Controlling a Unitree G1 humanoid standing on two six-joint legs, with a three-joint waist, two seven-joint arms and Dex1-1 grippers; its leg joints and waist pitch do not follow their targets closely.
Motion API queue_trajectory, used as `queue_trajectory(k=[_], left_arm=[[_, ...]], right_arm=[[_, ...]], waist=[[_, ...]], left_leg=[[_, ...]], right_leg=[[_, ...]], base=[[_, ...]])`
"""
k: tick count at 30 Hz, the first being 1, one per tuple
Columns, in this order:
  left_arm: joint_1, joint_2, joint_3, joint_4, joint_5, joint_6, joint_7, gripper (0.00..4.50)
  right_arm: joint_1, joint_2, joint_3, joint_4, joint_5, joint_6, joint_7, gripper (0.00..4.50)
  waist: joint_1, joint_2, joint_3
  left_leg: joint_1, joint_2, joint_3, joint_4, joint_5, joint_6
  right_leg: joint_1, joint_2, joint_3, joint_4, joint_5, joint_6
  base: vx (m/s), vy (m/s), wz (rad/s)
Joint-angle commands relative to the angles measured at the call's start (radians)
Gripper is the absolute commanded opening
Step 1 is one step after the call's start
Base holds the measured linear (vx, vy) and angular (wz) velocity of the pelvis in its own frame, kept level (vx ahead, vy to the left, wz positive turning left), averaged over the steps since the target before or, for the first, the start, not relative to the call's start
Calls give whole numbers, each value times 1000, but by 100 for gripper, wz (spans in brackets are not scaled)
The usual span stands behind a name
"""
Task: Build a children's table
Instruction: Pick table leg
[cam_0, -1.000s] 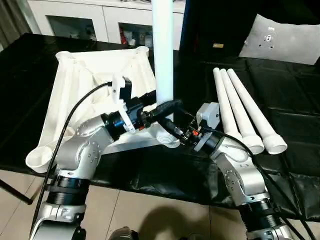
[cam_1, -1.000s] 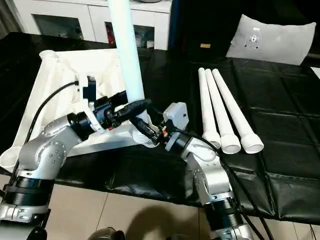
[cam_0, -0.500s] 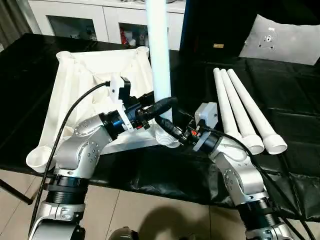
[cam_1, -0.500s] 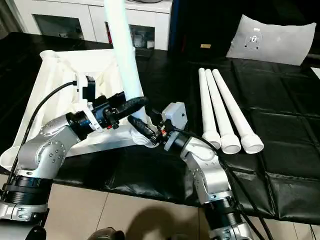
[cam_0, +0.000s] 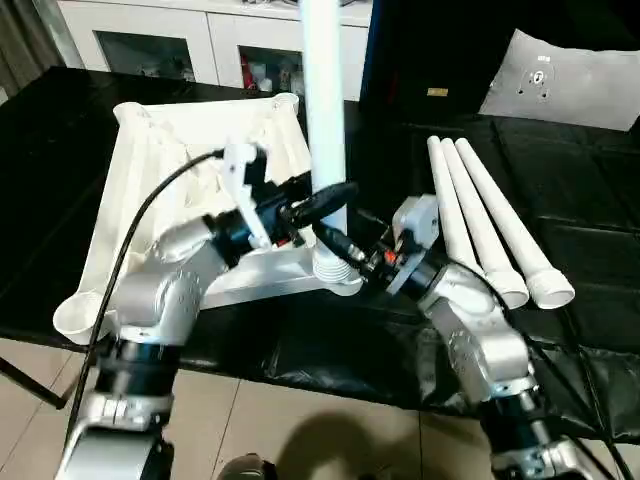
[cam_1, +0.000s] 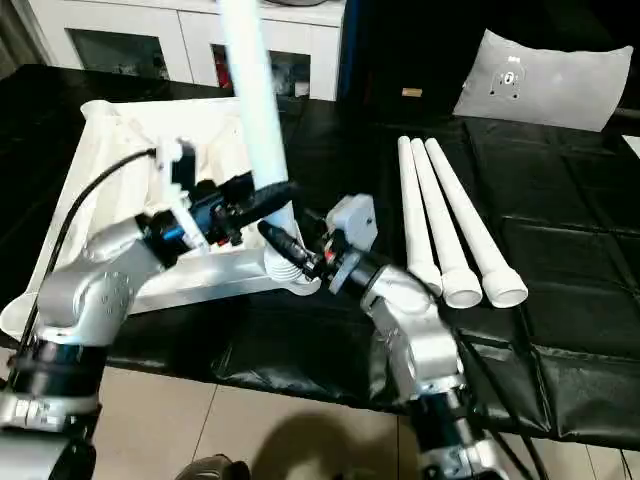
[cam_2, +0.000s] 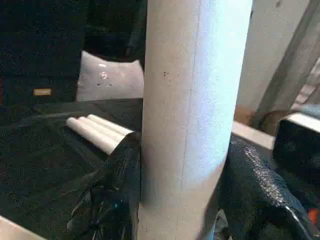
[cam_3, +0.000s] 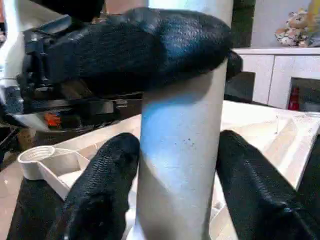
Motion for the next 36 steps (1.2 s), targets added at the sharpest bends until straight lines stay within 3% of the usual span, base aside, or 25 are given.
queue_trajectory(k=[1, 2, 3, 5, 8, 11, 15, 19, 28, 32, 36], left_arm=[[-18, 15, 9, -8, 9, 26, 12, 190], [-22, 18, 12, -9, 2, 31, 5, 189], [-28, 19, 24, -13, -24, 44, -12, 189], [-32, 22, 31, -15, -40, 53, -23, 189], [-47, 32, 56, -25, -124, 148, -49, 189], [-59, 33, 75, -27, -182, 214, -62, 189], [-71, 30, 97, -27, -233, 276, -71, 189], [-82, 23, 123, -25, -287, 315, -67, 189], [-93, 28, 131, -37, -321, 350, -79, 189], [-79, 68, 71, -65, -269, 318, -130, 189], [-71, 101, -12, -104, -202, 259, -194, 189]], right_arm=[[-17, -21, -26, -71, 63, 66, 25, 295], [-24, -26, -38, -86, 90, 105, 20, 296], [-44, -61, -50, -110, 109, 243, -13, 301], [-59, -97, -47, -128, 108, 324, -18, 318], [-103, -168, -96, -168, 232, 481, 25, 341], [-129, -209, -115, -170, 284, 573, 40, 375], [-138, -242, -144, -190, 389, 685, 71, 375], [-145, -250, -165, -215, 436, 761, 71, 375], [-147, -274, -144, -227, 443, 785, 82, 375], [-146, -290, -123, -228, 426, 764, 118, 375], [-138, -328, -45, -227, 343, 671, 199, 375]], waist=[[1, 1, -80], [2, 3, -80], [3, 4, -81], [3, 1, -81], [9, 1, -82], [9, 1, -81], [11, -1, -83], [14, -3, -82], [24, -5, -83], [29, -4, -83], [32, -3, -82]], left_leg=[[19, 87, -24, -71, -104, 63], [19, 87, -25, -70, -97, 67], [19, 87, -25, -70, -94, 68], [20, 85, -25, -70, -78, 61], [21, 82, -22, -66, -92, 52], [21, 81, -21, -64, -89, 46], [19, 80, -21, -63, -81, 50], [18, 81, -21, -63, -75, 48], [19, 81, -19, -63, -66, 30], [21, 84, -21, -65, -70, 32], [22, 86, -20, -66, -81, 20]], right_leg=[[52, -94, 52, -70, 3, -258], [52, -95, 52, -69, 12, -259], [52, -95, 51, -68, 15, -260], [53, -91, 50, -68, 16, -264], [54, -96, 51, -70, -9, -268], [52, -92, 49, -70, -15, -275], [55, -94, 49, -70, -9, -279], [54, -95, 48, -71, -17, -274], [53, -95, 49, -72, -35, -255], [51, -94, 49, -72, -39, -241], [50, -95, 50, -73, -55, -226]], base=[[0, 0, 0], [0, 0, 0], [0, 0, 0], [0, 0, 0], [0, 0, 0], [0, 0, 0], [0, 0, 0], [0, 0, 0], [0, 0, 0], [0, 0, 0], [0, 0, 0]])
